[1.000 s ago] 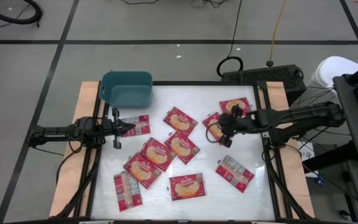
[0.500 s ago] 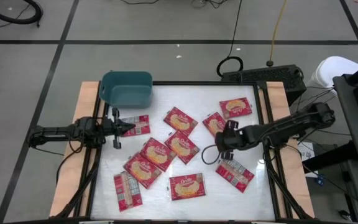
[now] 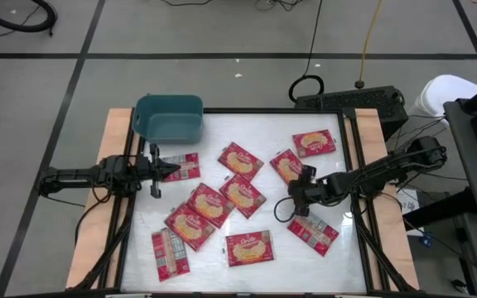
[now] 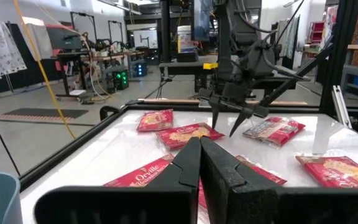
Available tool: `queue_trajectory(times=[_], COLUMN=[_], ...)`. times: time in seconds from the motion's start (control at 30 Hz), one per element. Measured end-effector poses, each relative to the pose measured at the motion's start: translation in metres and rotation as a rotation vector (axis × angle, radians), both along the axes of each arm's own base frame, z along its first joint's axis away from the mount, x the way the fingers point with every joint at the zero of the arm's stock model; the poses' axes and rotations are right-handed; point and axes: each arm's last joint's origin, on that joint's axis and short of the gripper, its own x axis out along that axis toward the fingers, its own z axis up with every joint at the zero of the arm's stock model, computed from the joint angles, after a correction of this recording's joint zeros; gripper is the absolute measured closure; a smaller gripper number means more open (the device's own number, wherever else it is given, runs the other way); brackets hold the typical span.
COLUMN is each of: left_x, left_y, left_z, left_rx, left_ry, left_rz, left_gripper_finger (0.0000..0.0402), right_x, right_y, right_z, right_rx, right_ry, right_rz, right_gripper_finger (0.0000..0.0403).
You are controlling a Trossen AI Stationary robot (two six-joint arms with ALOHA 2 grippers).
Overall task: Sort popcorn bags into baskets
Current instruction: Put the red popcorn bag into the blue bin
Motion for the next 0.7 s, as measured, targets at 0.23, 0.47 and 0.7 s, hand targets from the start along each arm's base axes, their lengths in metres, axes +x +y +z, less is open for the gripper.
queue_trajectory(times=[0.23, 0.47, 0.7], left_x=[0.0, 0.0, -0.002], left_y=[0.0, 0.0, -0.002], left_z=[0.0, 0.003, 0.017], left_rx=[-0.038, -0.087, -0.092], left_ry=[-0.005, -0.044, -0.127], left_rz=[-0.002, -0.008, -0.039], left_gripper_finger=[0.0392, 0.0392, 0.0392], right_x=[-0.008, -0.014, -0.013], right_y=[-0.004, -0.007, -0.006], right_z=[-0.011, -0.019, -0.02], right_rx=[-0.021, 0.018, 0.032], right_ry=[-0.024, -0.05, -0.08], right_rz=[-0.078, -0.159, -0.171], right_gripper_finger=[0.0207, 0.0309, 0.0393])
